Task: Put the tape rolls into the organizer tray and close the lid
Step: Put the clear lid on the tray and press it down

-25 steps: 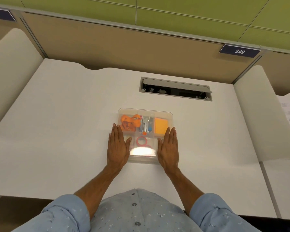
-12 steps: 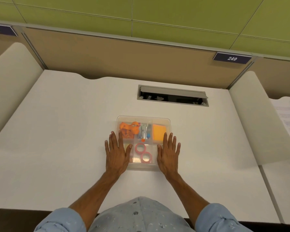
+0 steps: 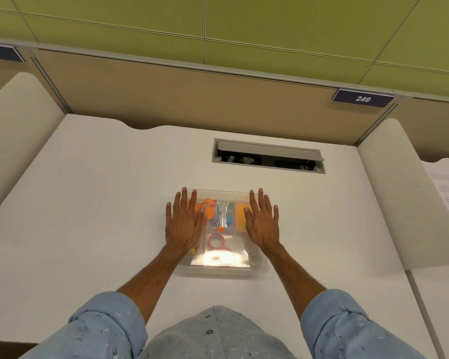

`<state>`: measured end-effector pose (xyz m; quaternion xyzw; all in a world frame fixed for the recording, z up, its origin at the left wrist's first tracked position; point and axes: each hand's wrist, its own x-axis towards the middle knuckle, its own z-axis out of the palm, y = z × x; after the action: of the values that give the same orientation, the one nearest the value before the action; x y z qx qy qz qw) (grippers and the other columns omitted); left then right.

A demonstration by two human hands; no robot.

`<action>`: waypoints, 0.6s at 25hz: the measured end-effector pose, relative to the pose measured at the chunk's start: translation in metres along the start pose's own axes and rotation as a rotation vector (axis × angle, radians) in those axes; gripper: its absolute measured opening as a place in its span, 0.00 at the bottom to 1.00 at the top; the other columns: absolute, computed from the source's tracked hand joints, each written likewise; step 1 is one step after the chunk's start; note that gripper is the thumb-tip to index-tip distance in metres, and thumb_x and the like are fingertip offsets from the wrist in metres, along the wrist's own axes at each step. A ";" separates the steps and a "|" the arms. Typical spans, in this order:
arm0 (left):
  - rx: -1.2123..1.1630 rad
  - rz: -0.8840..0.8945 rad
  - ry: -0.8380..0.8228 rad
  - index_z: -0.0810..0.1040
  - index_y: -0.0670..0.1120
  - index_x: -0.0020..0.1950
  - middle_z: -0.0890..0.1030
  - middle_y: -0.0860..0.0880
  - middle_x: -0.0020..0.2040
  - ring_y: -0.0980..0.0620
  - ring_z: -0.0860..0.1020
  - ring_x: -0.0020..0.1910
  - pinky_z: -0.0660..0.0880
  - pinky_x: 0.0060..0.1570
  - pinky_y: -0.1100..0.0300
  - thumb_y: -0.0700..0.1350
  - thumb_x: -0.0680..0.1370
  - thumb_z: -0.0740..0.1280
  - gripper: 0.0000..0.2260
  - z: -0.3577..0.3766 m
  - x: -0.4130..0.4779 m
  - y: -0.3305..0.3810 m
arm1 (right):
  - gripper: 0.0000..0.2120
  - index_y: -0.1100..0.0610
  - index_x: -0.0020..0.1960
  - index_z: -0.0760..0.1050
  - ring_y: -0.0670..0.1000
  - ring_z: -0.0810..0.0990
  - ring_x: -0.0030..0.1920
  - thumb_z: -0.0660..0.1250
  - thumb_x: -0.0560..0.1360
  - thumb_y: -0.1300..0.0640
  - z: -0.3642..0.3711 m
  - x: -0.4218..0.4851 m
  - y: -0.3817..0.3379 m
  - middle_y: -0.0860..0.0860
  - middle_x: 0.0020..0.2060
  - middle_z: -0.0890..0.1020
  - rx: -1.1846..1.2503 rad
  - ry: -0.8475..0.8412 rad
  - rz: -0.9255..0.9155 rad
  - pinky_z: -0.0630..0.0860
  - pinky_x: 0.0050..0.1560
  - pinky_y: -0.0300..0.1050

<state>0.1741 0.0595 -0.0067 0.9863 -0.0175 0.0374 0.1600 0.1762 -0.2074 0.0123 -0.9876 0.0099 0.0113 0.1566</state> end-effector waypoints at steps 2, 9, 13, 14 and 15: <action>-0.010 -0.006 -0.014 0.54 0.52 0.89 0.53 0.45 0.89 0.41 0.54 0.88 0.49 0.85 0.37 0.64 0.87 0.48 0.32 0.005 0.010 -0.003 | 0.34 0.46 0.85 0.46 0.57 0.47 0.85 0.36 0.83 0.34 0.004 0.010 -0.002 0.50 0.85 0.46 0.003 -0.028 0.008 0.48 0.81 0.69; -0.071 -0.048 -0.032 0.49 0.55 0.89 0.49 0.49 0.90 0.45 0.50 0.88 0.53 0.85 0.40 0.62 0.89 0.47 0.29 0.009 0.006 -0.001 | 0.34 0.43 0.84 0.39 0.53 0.40 0.84 0.44 0.84 0.33 0.015 0.005 -0.008 0.47 0.85 0.39 -0.024 -0.066 0.086 0.52 0.78 0.69; -0.029 -0.042 -0.007 0.50 0.55 0.89 0.50 0.48 0.90 0.45 0.50 0.88 0.55 0.84 0.41 0.62 0.89 0.45 0.29 0.008 0.007 0.001 | 0.34 0.43 0.85 0.40 0.53 0.41 0.84 0.45 0.84 0.33 0.015 0.006 -0.013 0.47 0.85 0.40 -0.040 -0.045 0.111 0.54 0.78 0.69; 0.001 -0.043 -0.002 0.49 0.54 0.89 0.50 0.47 0.90 0.45 0.51 0.88 0.55 0.84 0.40 0.62 0.89 0.46 0.30 0.008 0.006 0.001 | 0.33 0.44 0.85 0.40 0.53 0.41 0.84 0.45 0.84 0.33 0.015 0.005 -0.015 0.48 0.85 0.41 -0.051 -0.030 0.121 0.53 0.78 0.69; 0.026 -0.037 0.006 0.50 0.54 0.89 0.51 0.47 0.90 0.45 0.51 0.88 0.55 0.84 0.39 0.62 0.89 0.47 0.30 0.010 0.006 0.001 | 0.33 0.44 0.85 0.40 0.53 0.42 0.84 0.45 0.85 0.34 0.016 0.003 -0.016 0.48 0.85 0.41 -0.064 -0.013 0.124 0.51 0.78 0.69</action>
<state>0.1805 0.0556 -0.0150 0.9883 0.0016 0.0374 0.1477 0.1796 -0.1871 0.0023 -0.9895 0.0698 0.0278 0.1239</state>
